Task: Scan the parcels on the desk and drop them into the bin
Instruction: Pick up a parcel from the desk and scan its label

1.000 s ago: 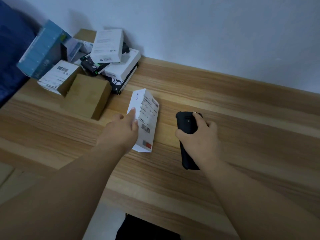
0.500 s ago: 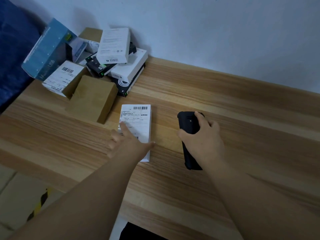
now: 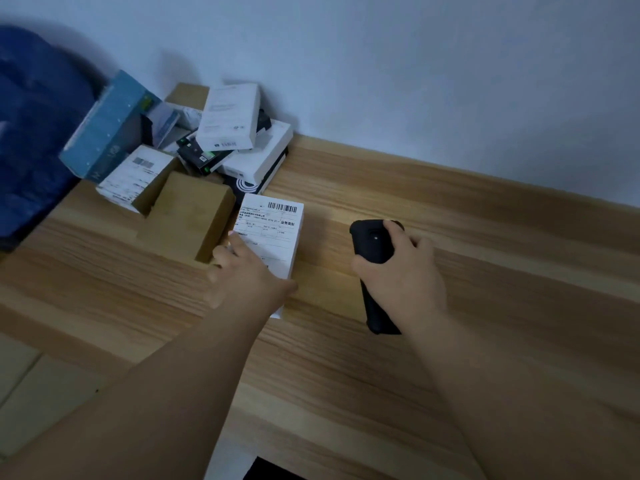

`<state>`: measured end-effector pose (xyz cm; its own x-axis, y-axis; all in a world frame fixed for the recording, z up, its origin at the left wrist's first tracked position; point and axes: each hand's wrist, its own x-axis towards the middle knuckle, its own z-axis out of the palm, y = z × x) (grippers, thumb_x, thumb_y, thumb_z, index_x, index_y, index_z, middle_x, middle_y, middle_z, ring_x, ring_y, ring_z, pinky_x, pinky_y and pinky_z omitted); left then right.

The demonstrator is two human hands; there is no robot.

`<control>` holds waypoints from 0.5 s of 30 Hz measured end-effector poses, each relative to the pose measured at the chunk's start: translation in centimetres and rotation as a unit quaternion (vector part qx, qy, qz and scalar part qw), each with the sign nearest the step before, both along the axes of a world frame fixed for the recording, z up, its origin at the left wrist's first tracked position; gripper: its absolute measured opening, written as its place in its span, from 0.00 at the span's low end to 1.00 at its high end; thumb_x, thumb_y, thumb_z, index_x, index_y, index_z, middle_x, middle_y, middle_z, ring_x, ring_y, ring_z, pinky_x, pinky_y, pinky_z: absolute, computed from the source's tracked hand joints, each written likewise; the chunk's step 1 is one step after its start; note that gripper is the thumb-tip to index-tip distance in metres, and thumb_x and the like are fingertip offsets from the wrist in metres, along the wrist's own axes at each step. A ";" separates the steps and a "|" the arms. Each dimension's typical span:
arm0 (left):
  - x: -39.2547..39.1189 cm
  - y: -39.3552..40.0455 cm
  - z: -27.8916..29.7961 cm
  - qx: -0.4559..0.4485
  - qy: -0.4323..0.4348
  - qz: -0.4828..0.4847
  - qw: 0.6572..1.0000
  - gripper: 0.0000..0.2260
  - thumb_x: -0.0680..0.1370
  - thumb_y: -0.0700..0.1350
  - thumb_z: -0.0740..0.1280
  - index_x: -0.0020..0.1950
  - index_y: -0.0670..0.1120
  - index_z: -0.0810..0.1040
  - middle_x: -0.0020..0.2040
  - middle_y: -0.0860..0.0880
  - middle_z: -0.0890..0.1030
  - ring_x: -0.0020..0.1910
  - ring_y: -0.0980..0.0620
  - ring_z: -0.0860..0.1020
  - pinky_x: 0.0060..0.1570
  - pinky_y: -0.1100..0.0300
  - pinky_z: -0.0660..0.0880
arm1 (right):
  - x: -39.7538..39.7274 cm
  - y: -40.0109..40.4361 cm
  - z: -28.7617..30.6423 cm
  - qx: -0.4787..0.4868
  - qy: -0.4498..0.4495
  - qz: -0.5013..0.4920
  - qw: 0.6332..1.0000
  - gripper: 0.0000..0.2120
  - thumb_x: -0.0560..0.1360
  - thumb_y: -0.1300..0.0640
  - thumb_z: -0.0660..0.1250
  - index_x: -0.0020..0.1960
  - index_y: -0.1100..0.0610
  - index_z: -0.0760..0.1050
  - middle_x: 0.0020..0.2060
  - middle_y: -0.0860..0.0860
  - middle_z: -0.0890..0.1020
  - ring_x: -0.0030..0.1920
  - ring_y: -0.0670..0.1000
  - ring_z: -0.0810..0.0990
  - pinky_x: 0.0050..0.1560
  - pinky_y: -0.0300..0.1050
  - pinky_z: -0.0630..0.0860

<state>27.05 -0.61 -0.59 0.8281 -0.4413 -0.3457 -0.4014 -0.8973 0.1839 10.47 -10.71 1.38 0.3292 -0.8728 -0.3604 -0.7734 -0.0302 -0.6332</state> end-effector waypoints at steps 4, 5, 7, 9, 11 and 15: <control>1.2 -0.5 5.8 0.012 -0.092 -0.069 0.993 0.59 0.66 0.62 0.76 0.79 0.45 0.38 0.72 0.42 0.57 0.69 0.40 0.64 0.62 0.43 0.69 | 0.6 -0.5 5.1 -0.052 -0.036 0.032 0.998 0.36 0.72 0.39 0.67 0.77 0.37 0.57 0.69 0.47 0.64 0.57 0.53 0.74 0.50 0.48 0.75; 1.6 -0.6 7.5 0.018 -0.119 -0.089 0.989 0.59 0.66 0.63 0.76 0.79 0.45 0.37 0.72 0.42 0.56 0.70 0.40 0.63 0.63 0.43 0.68 | 0.7 -0.6 6.6 -0.063 -0.042 0.044 0.996 0.36 0.72 0.39 0.68 0.77 0.37 0.58 0.68 0.46 0.64 0.55 0.52 0.74 0.50 0.47 0.74; 2.4 -0.4 10.8 0.034 -0.189 -0.139 0.972 0.59 0.67 0.65 0.74 0.79 0.45 0.36 0.74 0.42 0.54 0.71 0.40 0.62 0.64 0.43 0.67 | 0.8 -0.8 10.0 -0.077 -0.041 0.083 0.993 0.36 0.72 0.40 0.68 0.77 0.37 0.58 0.67 0.46 0.64 0.54 0.51 0.72 0.49 0.46 0.71; 3.1 0.1 14.0 0.051 -0.271 -0.185 0.943 0.57 0.68 0.67 0.71 0.79 0.45 0.36 0.74 0.43 0.56 0.70 0.41 0.63 0.64 0.44 0.68 | 0.5 -0.9 13.5 -0.094 -0.031 0.133 0.986 0.35 0.72 0.40 0.67 0.76 0.37 0.59 0.65 0.45 0.65 0.55 0.52 0.74 0.51 0.47 0.73; 3.5 0.8 17.0 0.060 -0.336 -0.210 0.916 0.55 0.69 0.67 0.70 0.79 0.45 0.38 0.73 0.43 0.58 0.68 0.42 0.66 0.63 0.44 0.69 | 0.0 -0.9 16.8 -0.120 -0.010 0.181 0.976 0.33 0.72 0.40 0.67 0.74 0.37 0.61 0.62 0.45 0.66 0.56 0.53 0.76 0.53 0.48 0.76; 3.3 2.2 21.8 0.082 -0.381 -0.217 0.895 0.54 0.70 0.66 0.69 0.79 0.44 0.39 0.72 0.44 0.60 0.67 0.43 0.67 0.61 0.45 0.70 | -0.9 -0.4 22.3 -0.174 0.042 0.242 0.954 0.32 0.72 0.40 0.67 0.74 0.35 0.62 0.63 0.45 0.68 0.57 0.54 0.76 0.55 0.47 0.74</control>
